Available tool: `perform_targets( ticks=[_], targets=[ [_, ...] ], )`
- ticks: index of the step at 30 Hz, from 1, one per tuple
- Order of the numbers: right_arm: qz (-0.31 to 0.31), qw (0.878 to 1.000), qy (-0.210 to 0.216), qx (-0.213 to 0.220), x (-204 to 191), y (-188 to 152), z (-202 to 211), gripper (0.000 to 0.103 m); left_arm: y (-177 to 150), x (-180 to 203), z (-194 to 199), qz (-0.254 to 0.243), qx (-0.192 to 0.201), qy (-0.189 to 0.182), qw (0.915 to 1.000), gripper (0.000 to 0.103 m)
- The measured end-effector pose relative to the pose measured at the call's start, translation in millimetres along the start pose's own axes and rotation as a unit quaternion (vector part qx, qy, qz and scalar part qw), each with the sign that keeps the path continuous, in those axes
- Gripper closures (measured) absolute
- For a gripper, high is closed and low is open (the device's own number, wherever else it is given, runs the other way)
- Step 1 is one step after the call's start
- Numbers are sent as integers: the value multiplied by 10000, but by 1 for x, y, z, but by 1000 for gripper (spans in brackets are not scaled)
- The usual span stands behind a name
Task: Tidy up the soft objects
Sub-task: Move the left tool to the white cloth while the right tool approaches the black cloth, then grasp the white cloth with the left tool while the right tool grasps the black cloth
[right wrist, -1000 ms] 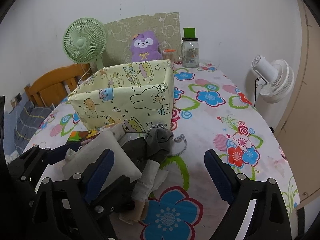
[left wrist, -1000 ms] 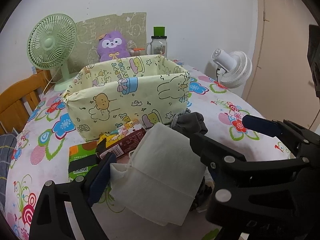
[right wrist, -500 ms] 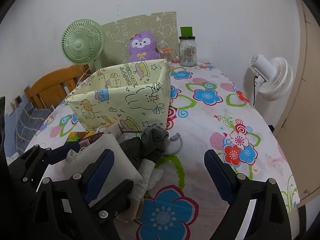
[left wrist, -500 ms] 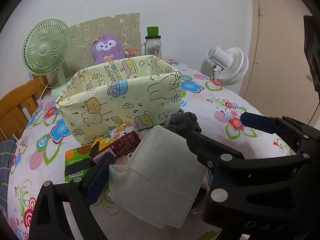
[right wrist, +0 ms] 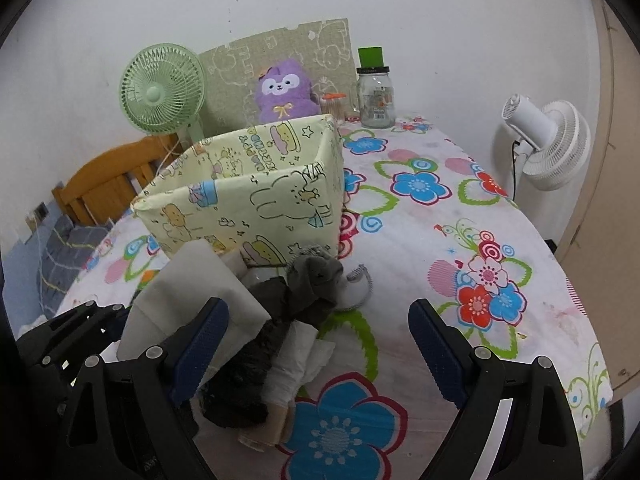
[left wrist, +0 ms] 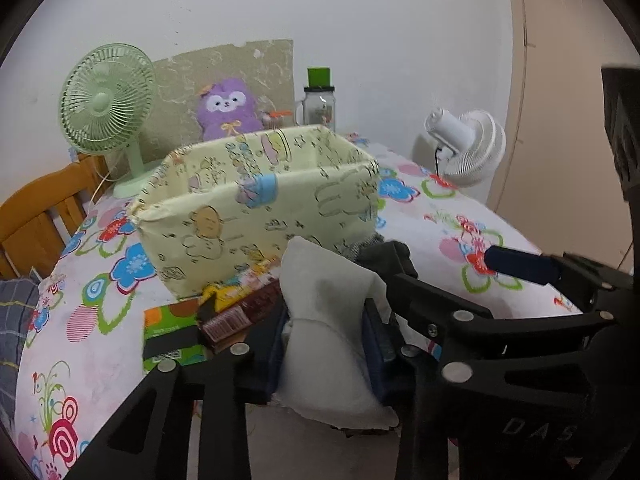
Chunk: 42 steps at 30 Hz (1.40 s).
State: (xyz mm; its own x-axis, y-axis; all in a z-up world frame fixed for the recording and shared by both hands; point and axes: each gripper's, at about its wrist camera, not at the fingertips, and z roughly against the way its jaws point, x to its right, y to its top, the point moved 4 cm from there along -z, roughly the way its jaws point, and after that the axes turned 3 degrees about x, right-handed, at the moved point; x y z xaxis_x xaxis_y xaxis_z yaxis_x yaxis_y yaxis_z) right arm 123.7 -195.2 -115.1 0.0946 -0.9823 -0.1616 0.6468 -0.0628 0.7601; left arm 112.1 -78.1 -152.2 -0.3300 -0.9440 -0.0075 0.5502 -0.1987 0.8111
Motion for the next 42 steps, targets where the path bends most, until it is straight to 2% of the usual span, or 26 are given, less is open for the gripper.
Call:
perform_targets(
  ticks=[12,24,28,34,38,42],
  targets=[
    [139,9999,91,-38,-23,0,-3,10,-3,-33,15,153,72,429,9989,69],
    [290,9987,218,-369,-45,-10,-20,30,-20,-51,13,322,-88,529,9980,69],
    [368,9979,192,-494,-52,-14,-26,45,-25,-53,8,361,-168,510,9979,69],
    [279,9975,54,-640,-50,-16,-36,48,-29,-54,2,385,-222,509,9977,69],
    [125,9975,41,-699,-46,-19,-40,58,-30,-53,2,361,-240,493,9978,69],
    [136,9980,23,-609,-48,-17,-36,62,-29,-53,3,430,-225,442,9978,69]
  ],
)
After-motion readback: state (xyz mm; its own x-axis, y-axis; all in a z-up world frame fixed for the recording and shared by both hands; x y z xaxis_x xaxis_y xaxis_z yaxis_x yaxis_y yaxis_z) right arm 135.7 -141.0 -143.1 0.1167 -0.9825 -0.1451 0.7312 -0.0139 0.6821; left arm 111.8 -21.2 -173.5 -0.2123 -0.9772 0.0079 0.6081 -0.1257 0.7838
